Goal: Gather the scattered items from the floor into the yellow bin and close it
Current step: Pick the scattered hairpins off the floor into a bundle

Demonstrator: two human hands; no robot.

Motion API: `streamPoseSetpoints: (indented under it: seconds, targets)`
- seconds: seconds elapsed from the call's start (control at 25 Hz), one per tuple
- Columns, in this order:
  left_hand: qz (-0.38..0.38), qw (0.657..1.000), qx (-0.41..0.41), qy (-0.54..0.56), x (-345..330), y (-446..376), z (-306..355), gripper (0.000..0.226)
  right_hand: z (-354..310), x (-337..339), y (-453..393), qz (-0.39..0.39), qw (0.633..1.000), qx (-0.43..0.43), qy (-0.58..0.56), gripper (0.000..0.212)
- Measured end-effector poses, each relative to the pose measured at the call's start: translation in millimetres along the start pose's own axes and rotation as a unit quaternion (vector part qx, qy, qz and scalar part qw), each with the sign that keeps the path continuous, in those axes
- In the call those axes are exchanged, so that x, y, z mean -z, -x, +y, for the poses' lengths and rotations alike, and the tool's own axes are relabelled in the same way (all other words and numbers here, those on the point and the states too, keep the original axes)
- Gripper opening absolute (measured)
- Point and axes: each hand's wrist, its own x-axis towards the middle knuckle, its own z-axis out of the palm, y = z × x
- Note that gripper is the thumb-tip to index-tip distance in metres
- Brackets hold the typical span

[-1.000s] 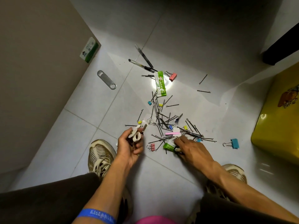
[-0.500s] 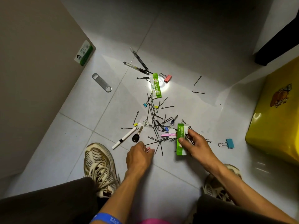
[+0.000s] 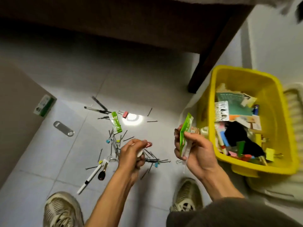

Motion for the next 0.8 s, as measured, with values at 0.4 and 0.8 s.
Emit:
streamPoseSetpoints:
  seconds: [0.4,0.8]
  targets:
    - [-0.258,0.905,-0.174,-0.289,-276.2,27.4,15.7,0.039,-147.7,73.6,28.1,0.396,0.817,0.374,0.188,0.028]
    - [-0.241,0.514,-0.454,-0.686,-232.1,-37.7,-41.8,0.063,-135.7,162.3,-49.3,0.272,0.572,0.026,0.774,0.066]
